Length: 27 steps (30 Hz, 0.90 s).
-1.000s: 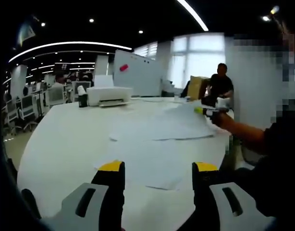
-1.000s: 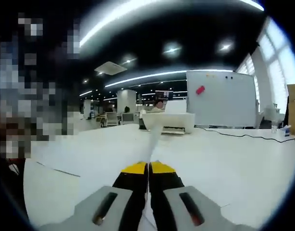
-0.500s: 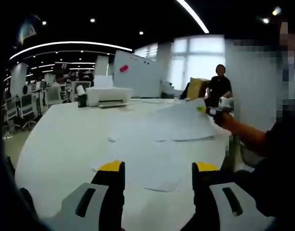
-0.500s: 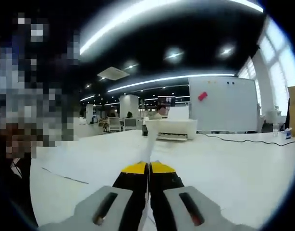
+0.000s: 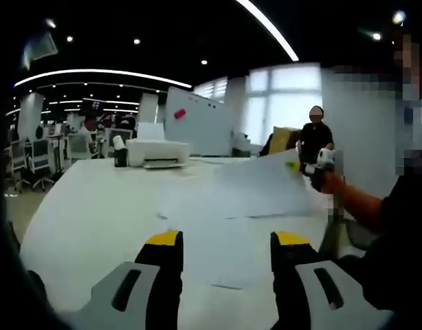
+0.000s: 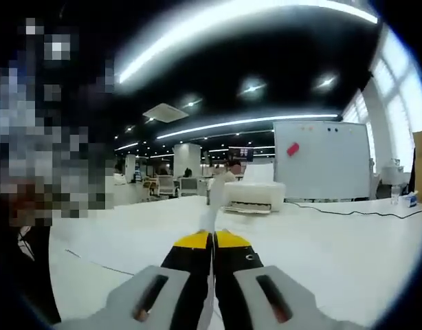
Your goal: Organize the stack of printing papers by aligning and flattening the scattered papers on the table
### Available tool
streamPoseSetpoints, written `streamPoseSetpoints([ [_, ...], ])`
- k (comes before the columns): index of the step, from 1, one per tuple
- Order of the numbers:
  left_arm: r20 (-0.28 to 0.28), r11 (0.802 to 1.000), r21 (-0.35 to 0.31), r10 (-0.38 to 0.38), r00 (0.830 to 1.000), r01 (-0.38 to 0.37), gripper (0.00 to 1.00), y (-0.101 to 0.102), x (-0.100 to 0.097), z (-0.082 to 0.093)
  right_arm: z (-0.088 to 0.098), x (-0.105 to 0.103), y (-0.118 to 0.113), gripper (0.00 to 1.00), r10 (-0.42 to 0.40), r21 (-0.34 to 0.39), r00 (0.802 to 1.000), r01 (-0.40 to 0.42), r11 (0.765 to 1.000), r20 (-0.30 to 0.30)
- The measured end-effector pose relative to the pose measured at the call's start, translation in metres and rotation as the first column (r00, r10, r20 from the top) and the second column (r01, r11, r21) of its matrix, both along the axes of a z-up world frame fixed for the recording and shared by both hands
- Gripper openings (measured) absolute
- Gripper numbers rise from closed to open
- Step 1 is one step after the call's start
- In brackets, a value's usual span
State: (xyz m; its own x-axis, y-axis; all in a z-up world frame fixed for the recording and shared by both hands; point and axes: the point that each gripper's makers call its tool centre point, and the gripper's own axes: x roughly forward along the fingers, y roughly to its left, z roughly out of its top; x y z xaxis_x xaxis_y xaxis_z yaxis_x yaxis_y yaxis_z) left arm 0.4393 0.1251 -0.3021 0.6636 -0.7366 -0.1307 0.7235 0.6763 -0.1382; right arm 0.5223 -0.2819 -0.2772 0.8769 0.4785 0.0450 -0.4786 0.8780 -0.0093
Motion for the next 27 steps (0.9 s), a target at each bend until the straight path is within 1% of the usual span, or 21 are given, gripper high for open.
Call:
streamPoseSetpoints([
  [2, 0.011, 1.000, -0.008, 0.005, 1.000, -0.005, 0.50, 0.001, 0.001, 0.003, 0.003, -0.002, 0.002, 0.00, 0.003, -0.003, 1.000, -0.003, 1.000, 0.005],
  [3, 0.017, 1.000, -0.009, 0.008, 1.000, -0.008, 0.47, 0.002, 0.001, 0.004, 0.004, -0.003, 0.003, 0.00, 0.005, -0.003, 1.000, -0.005, 1.000, 0.008],
  [4, 0.023, 1.000, -0.012, 0.016, 1.000, -0.016, 0.42, 0.003, 0.002, 0.005, 0.006, -0.004, 0.004, 0.00, 0.008, 0.001, 1.000, -0.008, 1.000, 0.011],
  [5, 0.033, 0.999, -0.031, 0.034, 0.999, -0.033, 0.39, 0.005, 0.004, 0.008, 0.008, -0.005, 0.004, 0.00, 0.011, 0.007, 1.000, -0.012, 1.000, 0.015],
  [7, 0.035, 0.997, -0.066, 0.044, 0.998, -0.041, 0.38, 0.007, 0.005, 0.011, 0.011, -0.006, 0.005, 0.00, 0.015, 0.017, 1.000, -0.015, 1.000, 0.018],
  [10, 0.033, 0.996, -0.079, 0.054, 0.998, -0.051, 0.38, 0.009, 0.007, 0.011, 0.014, -0.008, 0.007, 0.00, 0.018, 0.017, 1.000, -0.019, 1.000, 0.023],
  [11, 0.033, 0.995, -0.082, 0.052, 0.998, -0.049, 0.40, 0.009, 0.007, 0.011, 0.015, -0.009, 0.008, 0.00, 0.020, 0.017, 0.999, -0.021, 1.000, 0.026],
  [12, 0.037, 0.996, -0.083, 0.049, 0.998, -0.046, 0.44, 0.008, 0.006, 0.011, 0.017, -0.009, 0.008, 0.00, 0.022, 0.016, 0.999, -0.022, 1.000, 0.028],
  [13, 0.042, 0.996, -0.083, 0.044, 0.998, -0.041, 0.52, 0.007, 0.005, 0.011, 0.018, -0.010, 0.009, 0.00, 0.023, 0.016, 0.999, -0.023, 1.000, 0.031],
  [14, 0.051, 0.997, -0.078, 0.023, 0.998, -0.019, 0.58, 0.002, 0.003, 0.011, 0.019, -0.010, 0.009, 0.00, 0.025, 0.016, 0.999, -0.025, 1.000, 0.033],
  [15, 0.050, 0.997, -0.077, 0.021, 0.999, -0.017, 0.63, 0.001, 0.002, 0.011, 0.020, -0.010, 0.010, 0.00, 0.026, 0.017, 0.999, -0.026, 1.000, 0.035],
  [17, 0.068, 0.999, -0.049, -0.002, 0.998, 0.006, 0.68, -0.006, -0.001, 0.009, 0.022, -0.011, 0.012, 0.00, 0.030, 0.019, 0.999, -0.030, 0.999, 0.038],
  [19, 0.074, 0.999, -0.041, -0.010, 0.997, 0.013, 0.74, -0.010, -0.003, 0.008, 0.023, -0.012, 0.014, 0.00, 0.033, 0.019, 0.999, -0.034, 0.999, 0.042],
  [21, 0.078, 0.999, -0.037, -0.012, 0.997, 0.015, 0.74, -0.010, -0.003, 0.008, 0.025, -0.012, 0.017, 0.00, 0.039, 0.019, 0.998, -0.039, 0.999, 0.043],
  [25, 0.068, 0.998, -0.062, 0.010, 0.998, -0.006, 0.73, -0.006, 0.002, 0.010, 0.029, -0.014, 0.020, 0.00, 0.046, 0.022, 0.998, -0.047, 0.999, 0.051],
  [27, 0.068, 0.997, -0.068, 0.023, 0.997, -0.019, 0.75, -0.004, 0.004, 0.010, 0.033, -0.016, 0.021, 0.00, 0.048, 0.020, 0.997, -0.049, 0.999, 0.057],
])
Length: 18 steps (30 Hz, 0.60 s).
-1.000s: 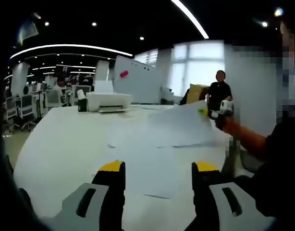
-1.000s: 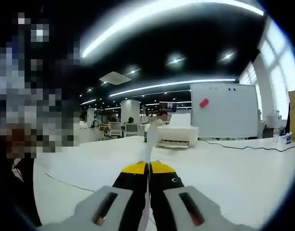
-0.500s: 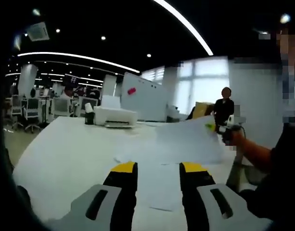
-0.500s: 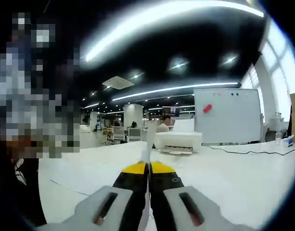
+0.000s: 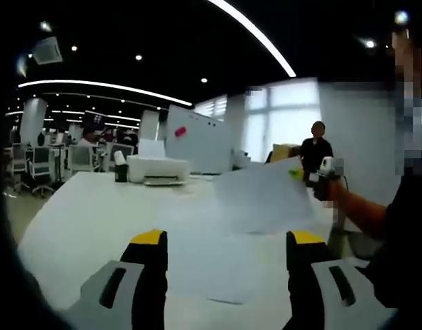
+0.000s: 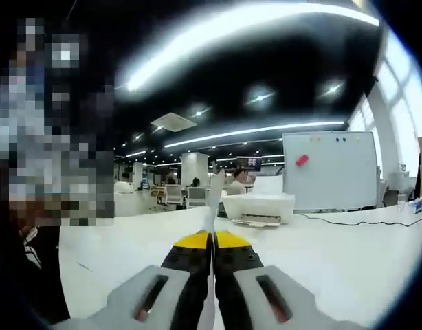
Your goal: Organize the stack of printing papers by aligning and flattening the scattered papers on the table
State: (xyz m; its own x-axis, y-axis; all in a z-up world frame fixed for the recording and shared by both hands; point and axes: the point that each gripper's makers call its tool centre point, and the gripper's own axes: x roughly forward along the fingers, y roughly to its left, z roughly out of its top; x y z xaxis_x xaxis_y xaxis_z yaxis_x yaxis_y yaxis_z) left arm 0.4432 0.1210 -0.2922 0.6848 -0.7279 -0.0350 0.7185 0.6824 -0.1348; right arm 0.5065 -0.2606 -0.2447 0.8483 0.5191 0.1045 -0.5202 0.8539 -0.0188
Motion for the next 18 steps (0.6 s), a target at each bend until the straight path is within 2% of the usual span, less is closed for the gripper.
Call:
streamPoseSetpoints([
  [7, -0.016, 1.000, 0.006, -0.003, 1.000, 0.003, 0.76, -0.004, 0.002, -0.007, 0.012, -0.004, 0.002, 0.00, 0.012, 0.019, 1.000, -0.012, 1.000, 0.020],
  [18, -0.021, 1.000, -0.019, -0.004, 1.000, 0.004, 0.76, -0.006, 0.007, -0.007, 0.033, -0.012, 0.008, 0.00, 0.029, 0.031, 0.998, -0.031, 0.999, 0.060],
])
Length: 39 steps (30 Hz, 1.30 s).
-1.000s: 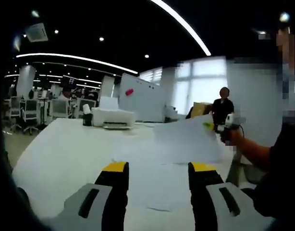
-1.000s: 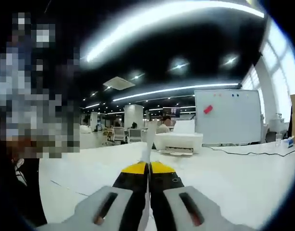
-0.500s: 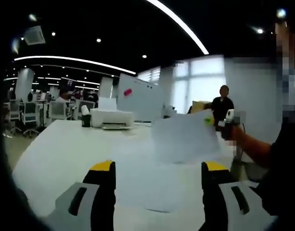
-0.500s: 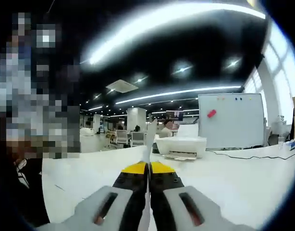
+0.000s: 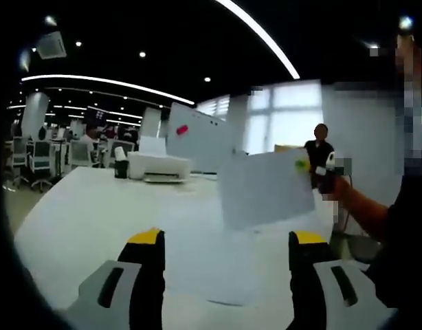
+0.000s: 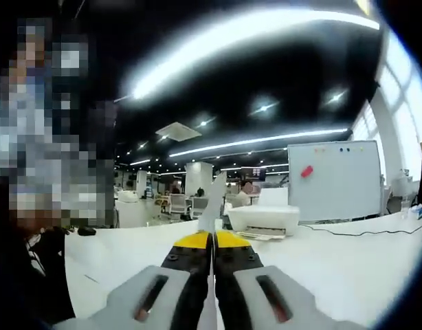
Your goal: Organize the stack of printing papers by aligning and flattening the scattered papers on the table
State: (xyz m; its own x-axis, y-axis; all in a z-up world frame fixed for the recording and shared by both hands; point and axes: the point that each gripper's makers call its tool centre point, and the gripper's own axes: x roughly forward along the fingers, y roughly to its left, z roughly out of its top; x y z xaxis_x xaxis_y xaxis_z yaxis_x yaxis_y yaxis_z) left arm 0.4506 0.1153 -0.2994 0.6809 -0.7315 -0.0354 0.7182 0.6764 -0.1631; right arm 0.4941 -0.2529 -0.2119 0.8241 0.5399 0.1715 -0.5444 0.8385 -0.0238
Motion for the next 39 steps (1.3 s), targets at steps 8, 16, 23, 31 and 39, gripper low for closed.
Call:
streamPoseSetpoints([
  [8, -0.010, 1.000, -0.014, -0.011, 1.000, 0.011, 0.76, -0.004, 0.001, -0.003, 0.016, -0.006, 0.006, 0.00, 0.023, 0.028, 0.999, -0.024, 0.999, 0.026],
  [16, -0.018, 0.999, -0.033, -0.018, 1.000, 0.017, 0.76, -0.007, 0.002, -0.005, 0.029, -0.014, 0.017, 0.00, 0.043, 0.026, 0.997, -0.045, 0.999, 0.058],
  [23, -0.026, 0.998, -0.056, -0.022, 0.999, 0.020, 0.75, -0.008, 0.002, -0.006, 0.038, -0.020, 0.027, 0.00, 0.065, 0.029, 0.995, -0.067, 0.997, 0.078],
  [31, -0.033, 0.996, -0.083, -0.035, 0.999, 0.032, 0.74, -0.014, 0.002, -0.007, 0.051, -0.029, 0.039, 0.00, 0.089, 0.029, 0.990, -0.092, 0.995, 0.109],
  [39, -0.037, 0.995, -0.092, -0.052, 0.998, 0.049, 0.74, -0.024, 0.001, -0.010, 0.063, -0.037, 0.047, 0.00, 0.114, 0.033, 0.984, -0.119, 0.992, 0.135],
])
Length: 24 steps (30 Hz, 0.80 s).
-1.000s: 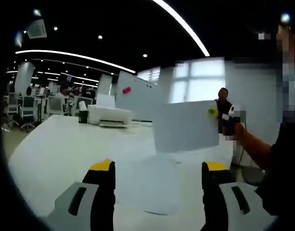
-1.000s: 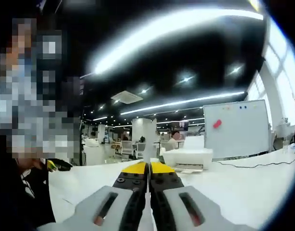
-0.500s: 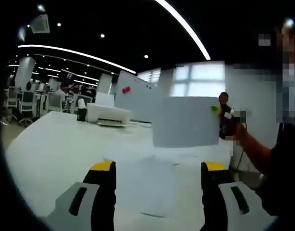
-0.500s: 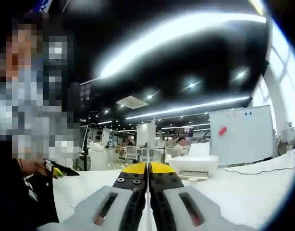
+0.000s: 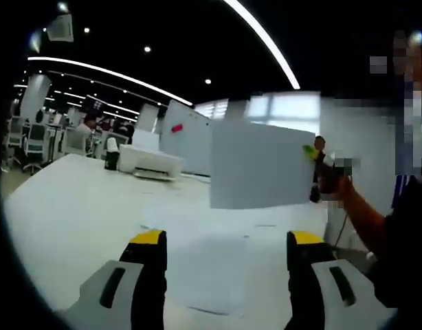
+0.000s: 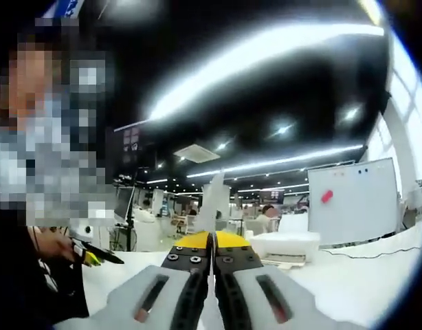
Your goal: Organize the stack of printing papers by aligning and flattening the scattered papers on the table
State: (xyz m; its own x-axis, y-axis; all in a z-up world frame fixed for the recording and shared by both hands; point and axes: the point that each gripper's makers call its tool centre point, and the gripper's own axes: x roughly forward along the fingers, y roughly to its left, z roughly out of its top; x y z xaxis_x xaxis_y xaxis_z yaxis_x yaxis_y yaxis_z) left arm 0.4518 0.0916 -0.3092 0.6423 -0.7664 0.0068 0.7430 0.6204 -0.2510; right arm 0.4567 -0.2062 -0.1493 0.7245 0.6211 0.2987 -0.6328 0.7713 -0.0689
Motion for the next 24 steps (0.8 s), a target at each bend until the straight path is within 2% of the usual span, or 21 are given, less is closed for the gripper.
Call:
streamPoseSetpoints([
  [16, -0.024, 0.999, -0.027, -0.024, 0.999, 0.024, 0.74, -0.014, 0.002, -0.007, 0.015, -0.011, 0.017, 0.00, 0.079, 0.062, 0.997, -0.079, 0.995, 0.000],
  [24, -0.038, 0.998, -0.055, -0.035, 0.999, 0.033, 0.74, -0.019, 0.004, -0.008, 0.029, -0.020, 0.024, 0.00, 0.125, 0.111, 0.992, -0.126, 0.986, 0.016],
])
